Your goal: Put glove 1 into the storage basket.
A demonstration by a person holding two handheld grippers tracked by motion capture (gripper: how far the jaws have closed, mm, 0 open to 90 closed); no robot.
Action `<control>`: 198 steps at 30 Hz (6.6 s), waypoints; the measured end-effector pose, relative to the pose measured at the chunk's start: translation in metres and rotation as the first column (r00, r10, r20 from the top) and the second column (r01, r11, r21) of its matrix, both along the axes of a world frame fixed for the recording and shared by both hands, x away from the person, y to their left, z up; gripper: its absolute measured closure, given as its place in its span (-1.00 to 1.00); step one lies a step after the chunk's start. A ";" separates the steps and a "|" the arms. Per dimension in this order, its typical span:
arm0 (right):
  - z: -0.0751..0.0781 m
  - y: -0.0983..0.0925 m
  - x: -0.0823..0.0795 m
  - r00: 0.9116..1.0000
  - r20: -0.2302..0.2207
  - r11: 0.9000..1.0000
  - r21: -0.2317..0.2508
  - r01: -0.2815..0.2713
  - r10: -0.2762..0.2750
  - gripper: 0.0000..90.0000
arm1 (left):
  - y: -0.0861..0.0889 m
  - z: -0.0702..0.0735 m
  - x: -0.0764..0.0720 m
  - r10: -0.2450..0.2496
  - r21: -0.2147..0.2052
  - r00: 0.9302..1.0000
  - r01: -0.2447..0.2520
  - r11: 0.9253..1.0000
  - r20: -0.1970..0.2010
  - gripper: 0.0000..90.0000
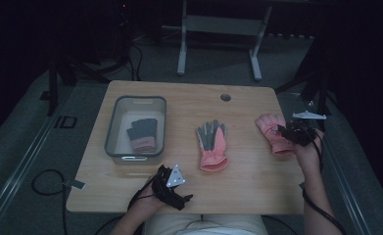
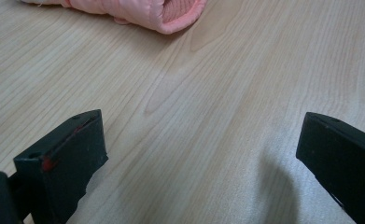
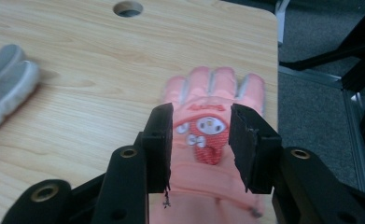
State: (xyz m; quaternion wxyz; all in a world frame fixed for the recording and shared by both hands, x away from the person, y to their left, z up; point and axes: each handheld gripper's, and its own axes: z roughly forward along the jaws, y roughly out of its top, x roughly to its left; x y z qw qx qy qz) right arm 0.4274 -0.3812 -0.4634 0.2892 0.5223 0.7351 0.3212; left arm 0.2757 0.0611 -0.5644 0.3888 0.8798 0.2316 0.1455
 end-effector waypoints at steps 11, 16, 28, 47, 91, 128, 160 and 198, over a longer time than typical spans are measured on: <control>-0.028 -0.012 0.036 0.994 -0.105 0.999 -0.020 -0.032 0.030 0.22 | 0.000 -0.001 0.000 0.002 0.004 1.000 -0.002 1.000 -0.001 -0.97; -0.042 -0.010 0.045 0.990 -0.140 0.996 -0.073 -0.046 0.036 0.18 | 0.001 -0.001 0.000 0.005 0.000 1.000 -0.005 1.000 0.005 -0.97; -0.059 -0.008 0.048 0.985 -0.172 0.998 -0.055 0.016 -0.025 0.81 | 0.000 -0.001 0.000 -0.004 0.009 1.000 0.004 1.000 0.009 -0.97; 0.012 0.063 -0.006 0.997 -0.056 0.993 0.104 0.051 -0.045 0.92 | 0.000 -0.002 -0.001 -0.012 0.014 1.000 0.012 1.000 0.011 -0.97; -0.042 0.087 -0.021 0.989 -0.146 0.996 0.087 0.007 0.005 0.51 | -0.001 -0.002 -0.002 -0.027 0.014 1.000 0.027 1.000 0.007 -0.97; -0.026 0.094 -0.023 0.997 -0.057 0.998 0.040 -0.043 0.045 0.93 | -0.001 -0.002 -0.001 -0.032 0.010 0.999 0.032 0.999 0.000 -0.97; 0.050 0.204 -0.046 0.980 0.035 0.978 0.056 -0.200 0.198 0.92 | -0.001 -0.002 -0.002 -0.043 0.007 0.999 0.043 0.999 0.001 -0.97; -0.020 0.229 -0.034 0.978 -0.123 0.984 0.079 -0.158 0.167 0.60 | -0.001 0.002 -0.003 -0.051 -0.007 0.999 0.051 0.999 0.007 -0.97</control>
